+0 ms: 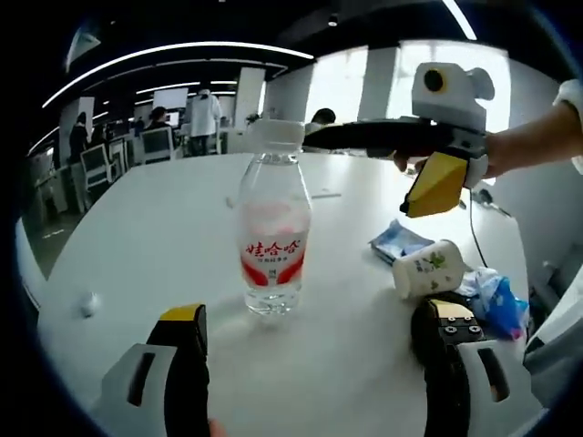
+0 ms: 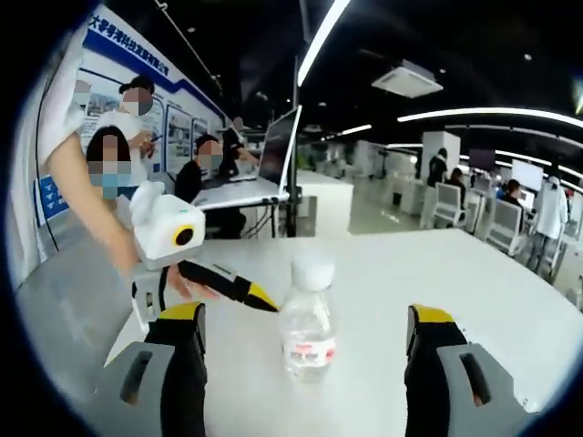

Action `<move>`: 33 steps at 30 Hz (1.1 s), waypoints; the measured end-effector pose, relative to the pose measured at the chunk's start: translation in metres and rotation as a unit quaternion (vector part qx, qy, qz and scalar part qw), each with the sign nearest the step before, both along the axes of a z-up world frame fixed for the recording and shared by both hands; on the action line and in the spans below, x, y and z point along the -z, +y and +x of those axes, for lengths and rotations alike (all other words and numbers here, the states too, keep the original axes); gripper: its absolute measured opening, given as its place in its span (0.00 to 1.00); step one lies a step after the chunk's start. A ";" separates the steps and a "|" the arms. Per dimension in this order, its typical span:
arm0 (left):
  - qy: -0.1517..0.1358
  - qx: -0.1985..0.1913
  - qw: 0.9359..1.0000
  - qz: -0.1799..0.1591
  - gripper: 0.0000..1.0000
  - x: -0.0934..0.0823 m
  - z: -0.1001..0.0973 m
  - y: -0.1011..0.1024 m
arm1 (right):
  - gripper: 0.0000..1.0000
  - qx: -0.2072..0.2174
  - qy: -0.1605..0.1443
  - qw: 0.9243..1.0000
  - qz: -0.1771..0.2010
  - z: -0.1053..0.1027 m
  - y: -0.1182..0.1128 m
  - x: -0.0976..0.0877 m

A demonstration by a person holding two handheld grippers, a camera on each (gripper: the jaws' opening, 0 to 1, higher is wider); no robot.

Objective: Arrange the tabletop items into an orderly group along one side of the table until the central work area is clear of visible clutter.

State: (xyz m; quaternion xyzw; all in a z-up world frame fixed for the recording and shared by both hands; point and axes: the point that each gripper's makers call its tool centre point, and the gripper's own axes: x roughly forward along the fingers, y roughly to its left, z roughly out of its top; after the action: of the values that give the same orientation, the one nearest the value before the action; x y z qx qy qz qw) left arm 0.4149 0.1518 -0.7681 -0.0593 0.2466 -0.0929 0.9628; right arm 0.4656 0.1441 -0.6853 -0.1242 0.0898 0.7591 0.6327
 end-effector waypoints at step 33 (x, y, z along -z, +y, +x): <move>0.028 0.033 0.999 0.021 0.97 -0.026 -0.024 -0.019 | 0.84 0.065 0.014 0.998 -0.005 0.002 -0.082 -0.010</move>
State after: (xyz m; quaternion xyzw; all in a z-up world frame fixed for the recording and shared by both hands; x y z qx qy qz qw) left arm 0.3910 0.1333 -0.7418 -0.0337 0.2776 -0.1180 0.9528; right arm 0.4676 0.0623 -0.6750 -0.1110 0.1103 0.7177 0.6785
